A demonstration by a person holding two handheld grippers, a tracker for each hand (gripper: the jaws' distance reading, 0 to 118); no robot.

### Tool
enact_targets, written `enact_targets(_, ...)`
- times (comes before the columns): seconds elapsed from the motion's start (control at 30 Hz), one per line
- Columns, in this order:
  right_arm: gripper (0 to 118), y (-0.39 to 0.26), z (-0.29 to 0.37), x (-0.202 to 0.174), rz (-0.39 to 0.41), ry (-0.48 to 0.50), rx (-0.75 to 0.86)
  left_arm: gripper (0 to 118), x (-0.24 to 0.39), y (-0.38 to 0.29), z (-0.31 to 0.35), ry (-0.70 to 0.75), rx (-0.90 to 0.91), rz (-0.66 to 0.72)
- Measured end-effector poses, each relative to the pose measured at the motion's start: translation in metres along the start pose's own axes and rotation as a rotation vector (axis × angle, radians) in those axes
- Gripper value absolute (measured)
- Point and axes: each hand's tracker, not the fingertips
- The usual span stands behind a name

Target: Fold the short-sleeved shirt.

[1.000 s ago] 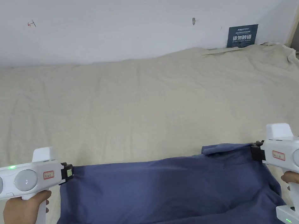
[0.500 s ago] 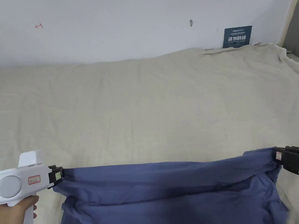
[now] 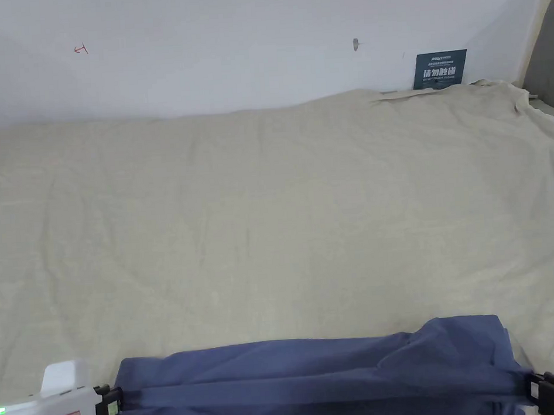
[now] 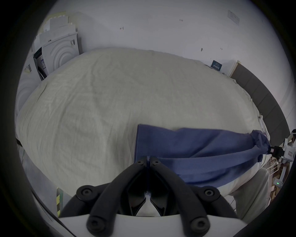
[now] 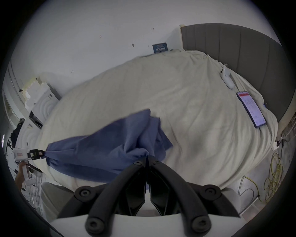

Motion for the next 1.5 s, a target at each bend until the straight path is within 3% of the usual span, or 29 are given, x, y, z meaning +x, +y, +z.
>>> enact_targets(0.3,0,-0.019,-0.040,0.001,-0.022,-0.088,-0.087,1,0.011,-0.030,-0.021,0.075,-0.056,-0.080)
enact_targets(0.47,2,-0.014,-0.034,-0.006,0.015,-0.107,-0.085,15,0.015,-0.026,-0.019,0.079,-0.066,-0.058)
enact_targets(0.5,7,-0.012,-0.031,-0.008,0.026,-0.110,-0.081,24,0.017,-0.025,-0.017,0.078,-0.069,-0.060)
enact_targets(0.53,21,-0.010,-0.028,-0.011,0.028,-0.118,-0.073,46,0.018,-0.023,-0.016,0.086,-0.069,-0.065)
enact_targets(0.6,54,-0.002,-0.016,-0.019,0.038,-0.123,-0.043,82,0.019,-0.017,-0.011,0.113,-0.048,-0.078)
enact_targets(0.63,78,0.004,-0.010,-0.023,0.049,-0.115,-0.013,98,0.021,-0.013,-0.003,0.111,-0.029,-0.079)
enact_targets(0.67,93,0.011,-0.003,-0.028,0.065,-0.106,0.019,106,0.022,-0.007,0.003,0.103,0.011,-0.071)
enact_targets(0.73,105,0.026,0.013,-0.041,0.098,-0.106,0.101,111,0.024,0.007,0.016,0.081,0.075,-0.060)
enact_targets(0.93,105,0.062,0.050,-0.079,0.144,-0.065,0.310,111,0.040,0.040,0.053,0.098,0.240,-0.057)
enact_targets(1.07,104,0.069,0.062,-0.098,0.191,-0.081,0.402,109,0.048,0.049,0.064,0.084,0.302,-0.067)
enact_targets(1.1,102,0.069,0.063,-0.102,0.195,-0.086,0.408,106,0.050,0.049,0.066,0.088,0.319,-0.073)
enact_targets(1.13,94,0.069,0.065,-0.106,0.202,-0.091,0.422,94,0.052,0.049,0.067,0.092,0.335,-0.072)
enact_targets(1.17,79,0.068,0.067,-0.109,0.205,-0.091,0.434,77,0.053,0.049,0.067,0.095,0.355,-0.072)
enact_targets(1.2,58,0.067,0.069,-0.111,0.210,-0.089,0.452,53,0.054,0.047,0.070,0.083,0.378,-0.073)
enact_targets(1.23,21,0.066,0.070,-0.114,0.210,-0.086,0.474,19,0.054,0.046,0.072,0.062,0.393,-0.069)
enact_targets(1.27,2,0.064,0.071,-0.116,0.214,-0.087,0.490,6,0.055,0.045,0.072,0.048,0.389,-0.067)
enact_targets(1.33,0,0.064,0.070,-0.117,0.233,-0.093,0.506,0,0.056,0.043,0.075,0.031,0.381,-0.071)
enact_targets(1.5,0,0.065,0.070,-0.117,0.247,-0.071,0.515,0,0.049,0.042,0.076,-0.036,0.334,-0.065)
